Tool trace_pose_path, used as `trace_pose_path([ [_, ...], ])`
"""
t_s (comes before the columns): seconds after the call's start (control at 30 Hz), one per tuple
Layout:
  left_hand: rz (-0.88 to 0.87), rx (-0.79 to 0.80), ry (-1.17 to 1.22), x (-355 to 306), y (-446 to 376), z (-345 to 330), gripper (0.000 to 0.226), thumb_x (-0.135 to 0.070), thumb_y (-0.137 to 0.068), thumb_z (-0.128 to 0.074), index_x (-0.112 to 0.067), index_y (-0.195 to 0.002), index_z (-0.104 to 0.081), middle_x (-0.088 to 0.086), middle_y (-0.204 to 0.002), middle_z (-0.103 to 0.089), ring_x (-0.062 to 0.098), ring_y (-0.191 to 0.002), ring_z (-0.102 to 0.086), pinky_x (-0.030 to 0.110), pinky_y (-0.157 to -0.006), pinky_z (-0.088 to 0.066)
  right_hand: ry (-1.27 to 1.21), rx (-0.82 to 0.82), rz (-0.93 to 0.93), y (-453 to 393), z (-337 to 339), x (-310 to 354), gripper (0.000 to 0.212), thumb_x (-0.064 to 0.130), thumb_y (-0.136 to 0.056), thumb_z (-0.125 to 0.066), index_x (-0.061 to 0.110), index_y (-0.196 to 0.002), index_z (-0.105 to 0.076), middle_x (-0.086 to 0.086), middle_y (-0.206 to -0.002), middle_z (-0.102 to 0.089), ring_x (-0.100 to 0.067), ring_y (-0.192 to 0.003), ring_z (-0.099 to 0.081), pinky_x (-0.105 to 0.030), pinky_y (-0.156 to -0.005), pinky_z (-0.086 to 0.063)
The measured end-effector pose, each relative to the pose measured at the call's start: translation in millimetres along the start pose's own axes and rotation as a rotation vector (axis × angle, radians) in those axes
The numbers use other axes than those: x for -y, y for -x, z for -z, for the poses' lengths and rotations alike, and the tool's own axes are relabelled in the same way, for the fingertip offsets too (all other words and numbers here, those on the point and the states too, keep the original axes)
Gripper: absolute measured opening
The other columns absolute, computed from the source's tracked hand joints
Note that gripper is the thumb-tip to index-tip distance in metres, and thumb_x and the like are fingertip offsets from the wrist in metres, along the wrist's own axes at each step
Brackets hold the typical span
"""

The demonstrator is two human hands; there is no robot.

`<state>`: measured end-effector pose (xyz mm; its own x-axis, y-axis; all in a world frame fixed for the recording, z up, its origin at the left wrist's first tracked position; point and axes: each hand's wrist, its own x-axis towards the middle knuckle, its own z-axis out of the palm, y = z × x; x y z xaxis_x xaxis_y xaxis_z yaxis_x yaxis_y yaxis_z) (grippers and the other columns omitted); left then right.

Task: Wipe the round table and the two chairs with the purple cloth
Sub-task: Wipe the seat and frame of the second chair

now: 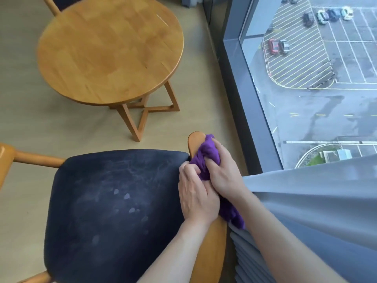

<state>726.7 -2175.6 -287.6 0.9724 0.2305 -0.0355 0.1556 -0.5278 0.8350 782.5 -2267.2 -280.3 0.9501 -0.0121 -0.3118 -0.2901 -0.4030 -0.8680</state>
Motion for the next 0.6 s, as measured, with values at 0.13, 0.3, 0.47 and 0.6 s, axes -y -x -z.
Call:
trace_pose_path([
  [0.13, 0.05, 0.017, -0.068, 0, -3, -4, 0.039, -0.027, -0.091, -0.038, -0.022, -0.129, -0.041, -0.001, -0.128, -0.049, 0.018, -0.109, -0.057, 0.043, -0.09, -0.055, 0.334, 0.027, 0.154, -58, -8, 27, 0.052, 0.028, -0.099, -0.05, 0.029, -0.151, -0.043, 0.003, -0.154, -0.045, -0.019, -0.136, -0.047, -0.031, -0.108, -0.038],
  [0.3, 0.055, 0.01, -0.028, 2, -2, -4, 0.044, -0.026, -0.095, -0.047, -0.022, -0.138, -0.038, 0.0, -0.134, -0.05, 0.021, -0.115, -0.057, 0.044, -0.094, -0.054, 0.378, 0.038, 0.185, -42, -11, 19, 0.056, 0.033, -0.095, -0.045, 0.032, -0.151, -0.041, 0.006, -0.162, -0.034, -0.021, -0.147, -0.036, -0.041, -0.113, -0.04],
  [0.47, -0.01, 0.078, 0.026, 1, -1, 6, 0.024, -0.032, -0.089, -0.05, -0.016, -0.106, -0.041, 0.003, -0.113, -0.048, 0.025, -0.095, -0.054, 0.05, -0.079, -0.051, 0.29, -0.044, 0.091, -2, -9, 10, 0.06, 0.033, -0.096, -0.044, 0.038, -0.155, -0.035, 0.015, -0.166, -0.024, -0.012, -0.149, -0.032, -0.039, -0.109, -0.044],
  [0.6, -0.124, 0.239, 0.016, 15, 17, 28, 0.017, -0.025, -0.091, -0.046, -0.015, -0.105, -0.043, 0.007, -0.117, -0.052, 0.026, -0.105, -0.054, 0.047, -0.088, -0.049, 0.272, -0.126, 0.022, 33, -15, 5, 0.063, 0.032, -0.091, -0.045, 0.042, -0.153, -0.038, 0.015, -0.165, -0.026, -0.01, -0.147, -0.035, -0.032, -0.106, -0.041],
])
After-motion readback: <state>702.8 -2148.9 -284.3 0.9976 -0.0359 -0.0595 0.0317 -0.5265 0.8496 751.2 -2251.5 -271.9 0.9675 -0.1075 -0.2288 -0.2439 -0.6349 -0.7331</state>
